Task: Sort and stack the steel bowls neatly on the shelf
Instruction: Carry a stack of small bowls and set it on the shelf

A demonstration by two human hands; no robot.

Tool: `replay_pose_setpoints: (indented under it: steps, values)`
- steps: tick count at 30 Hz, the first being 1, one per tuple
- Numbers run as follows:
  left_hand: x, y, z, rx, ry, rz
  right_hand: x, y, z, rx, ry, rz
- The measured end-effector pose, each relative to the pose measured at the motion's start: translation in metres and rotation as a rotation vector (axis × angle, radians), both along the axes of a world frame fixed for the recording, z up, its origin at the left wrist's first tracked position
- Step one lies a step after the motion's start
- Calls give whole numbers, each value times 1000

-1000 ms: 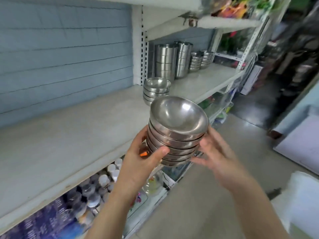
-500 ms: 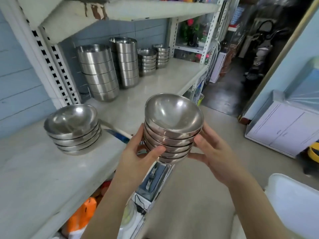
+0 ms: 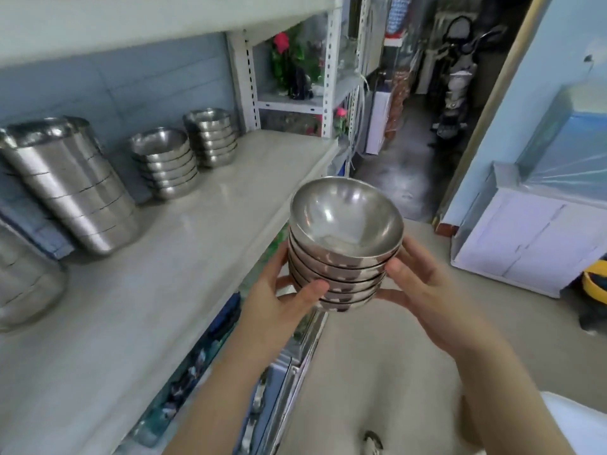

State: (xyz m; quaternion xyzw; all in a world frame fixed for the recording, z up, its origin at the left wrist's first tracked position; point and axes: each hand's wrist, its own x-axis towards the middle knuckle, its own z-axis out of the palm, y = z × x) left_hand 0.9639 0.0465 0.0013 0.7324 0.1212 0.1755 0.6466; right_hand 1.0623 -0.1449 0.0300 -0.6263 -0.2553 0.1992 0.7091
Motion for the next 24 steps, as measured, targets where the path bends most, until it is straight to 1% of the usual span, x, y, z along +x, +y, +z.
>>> replay_pose_setpoints:
  steps: [5, 9, 13, 15, 17, 18, 20, 24]
  values:
    - [93, 3, 5, -1, 16, 150, 127, 19, 11, -76, -105, 177]
    - [148, 19, 9, -23, 10, 284, 207, 57, 15, -73, -117, 311]
    - [194, 53, 11, 1, 5, 337, 271, 106, 3, -108, -103, 394]
    - [203, 60, 14, 3, 33, 314, 283, 120, 1, -97, -108, 418]
    - [256, 97, 1, -2, 59, 389, 341, 165, -7, -93, -110, 486]
    - [261, 101, 0, 11, 63, 383, 342, 171, -4, -84, -137, 524]
    - [275, 113, -1, -1, 84, 391, 360, 188, -9, -146, -198, 545]
    - [321, 150, -9, 26, 102, 464, 410, 234, -18, -188, -270, 572]
